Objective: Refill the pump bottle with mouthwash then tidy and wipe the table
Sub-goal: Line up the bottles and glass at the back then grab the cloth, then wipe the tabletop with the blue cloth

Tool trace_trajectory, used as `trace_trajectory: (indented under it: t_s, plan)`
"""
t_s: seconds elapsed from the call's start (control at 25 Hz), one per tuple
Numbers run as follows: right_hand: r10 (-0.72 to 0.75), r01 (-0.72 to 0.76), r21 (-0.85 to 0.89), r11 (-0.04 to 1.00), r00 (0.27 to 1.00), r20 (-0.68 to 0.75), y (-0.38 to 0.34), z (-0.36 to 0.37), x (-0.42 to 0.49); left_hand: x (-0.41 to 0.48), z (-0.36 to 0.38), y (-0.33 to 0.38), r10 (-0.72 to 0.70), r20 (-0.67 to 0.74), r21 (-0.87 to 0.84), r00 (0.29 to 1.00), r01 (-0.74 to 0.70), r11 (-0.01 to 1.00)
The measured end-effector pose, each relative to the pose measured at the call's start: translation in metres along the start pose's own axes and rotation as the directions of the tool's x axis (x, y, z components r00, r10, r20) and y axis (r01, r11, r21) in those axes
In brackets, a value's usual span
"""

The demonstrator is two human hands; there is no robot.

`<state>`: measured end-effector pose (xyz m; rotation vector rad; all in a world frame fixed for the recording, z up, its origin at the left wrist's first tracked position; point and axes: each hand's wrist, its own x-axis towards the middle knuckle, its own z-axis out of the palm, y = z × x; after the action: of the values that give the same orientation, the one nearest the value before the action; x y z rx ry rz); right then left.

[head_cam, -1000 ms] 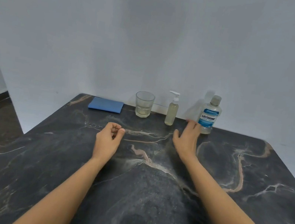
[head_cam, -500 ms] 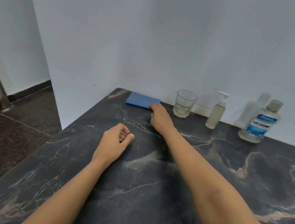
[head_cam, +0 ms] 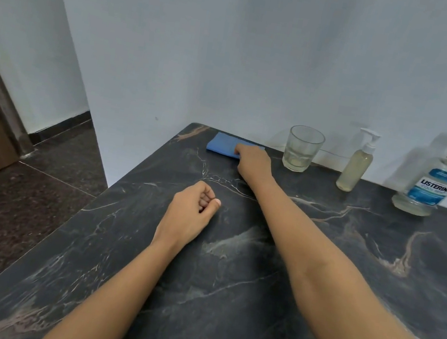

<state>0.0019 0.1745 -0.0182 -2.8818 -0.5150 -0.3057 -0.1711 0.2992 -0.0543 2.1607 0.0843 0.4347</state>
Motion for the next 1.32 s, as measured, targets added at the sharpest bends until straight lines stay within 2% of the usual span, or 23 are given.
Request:
trace_trajectory:
  t_s: [0.2,0.4,0.52,0.68,0.88,0.96,1.04,1.12,1.2,1.28,1.32]
  plan:
    - [0.013,-0.013,-0.005,1.0,0.999,0.034,0.002,-0.024,-0.069,-0.009,-0.008,0.017,-0.029,-0.034,-0.011,0.999,0.029,1.0]
    - [0.052,-0.045,-0.055,0.997,0.989,0.142,0.011,-0.064,-0.17,-0.053,-0.023,0.039,-0.048,-0.036,-0.016,0.998,0.047,0.999]
    - [0.13,-0.146,0.073,0.987,0.974,0.186,0.023,-0.092,-0.227,-0.103,-0.025,0.058,-0.073,-0.072,-0.117,0.995,0.065,0.991]
    - [0.295,-0.291,0.398,0.87,0.954,0.053,0.041,-0.142,-0.288,-0.167,-0.018,0.093,-0.058,-0.065,-0.218,0.996,0.042,0.975]
    - [0.528,-0.404,0.582,0.705,0.848,-0.05,0.072,-0.198,-0.366,-0.236,-0.003,0.132,0.026,0.024,-0.264,0.999,-0.019,0.964]
    - [0.59,-0.398,0.589,0.703,0.789,-0.172,0.085,-0.218,-0.41,-0.262,0.007,0.142,0.089,0.076,-0.272,0.993,-0.065,0.96]
    - [0.611,-0.398,0.537,0.744,0.73,-0.306,0.095,-0.231,-0.458,-0.283,0.019,0.15,0.155,0.13,-0.261,0.979,-0.117,0.958]
    - [0.611,-0.453,0.442,0.774,0.717,-0.335,0.101,-0.231,-0.501,-0.299,0.032,0.156,0.216,0.175,-0.229,0.961,-0.174,0.958]
    - [0.587,-0.52,0.309,0.796,0.789,-0.183,0.103,-0.218,-0.531,-0.31,0.042,0.162,0.28,0.206,-0.19,0.938,-0.242,0.952]
    - [0.495,-0.493,0.264,0.829,0.867,0.065,0.103,-0.205,-0.548,-0.314,0.05,0.167,0.366,0.224,-0.089,0.903,-0.355,0.931]
    - [0.431,-0.451,0.262,0.853,0.892,0.136,0.105,-0.199,-0.554,-0.314,0.053,0.168,0.414,0.228,-0.028,0.881,-0.419,0.908]
